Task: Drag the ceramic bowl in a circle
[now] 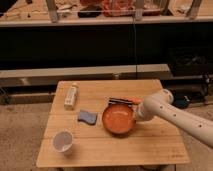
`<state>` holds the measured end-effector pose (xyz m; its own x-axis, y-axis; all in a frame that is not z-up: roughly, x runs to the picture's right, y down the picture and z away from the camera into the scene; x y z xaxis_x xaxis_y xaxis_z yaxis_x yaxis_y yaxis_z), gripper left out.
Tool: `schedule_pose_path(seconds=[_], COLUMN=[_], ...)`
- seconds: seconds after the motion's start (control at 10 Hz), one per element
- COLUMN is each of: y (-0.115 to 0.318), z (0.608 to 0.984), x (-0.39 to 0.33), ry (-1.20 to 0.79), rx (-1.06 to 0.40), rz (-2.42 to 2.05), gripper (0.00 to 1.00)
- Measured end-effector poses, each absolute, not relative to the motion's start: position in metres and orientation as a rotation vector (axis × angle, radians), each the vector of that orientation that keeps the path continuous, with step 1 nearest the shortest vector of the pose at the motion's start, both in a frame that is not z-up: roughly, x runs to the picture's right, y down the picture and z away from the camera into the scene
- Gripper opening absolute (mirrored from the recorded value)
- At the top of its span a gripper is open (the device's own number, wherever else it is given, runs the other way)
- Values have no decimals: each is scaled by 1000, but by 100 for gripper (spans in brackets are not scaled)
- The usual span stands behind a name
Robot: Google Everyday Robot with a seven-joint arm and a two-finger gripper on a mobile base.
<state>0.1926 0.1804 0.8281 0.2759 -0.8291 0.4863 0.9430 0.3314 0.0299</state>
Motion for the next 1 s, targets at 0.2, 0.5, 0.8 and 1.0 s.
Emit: schedule_pose_path(seconds=[0.2,0.5,0.8,1.0], y=[182,217,268,291], z=[812,768,724,706], x=[218,244,249,233], ry=[-407,-353,-335,-344], rx=[-281,-285,-306,-328], rz=[-1158,-1090,-1051,-1061], gripper=[0,0,0,0])
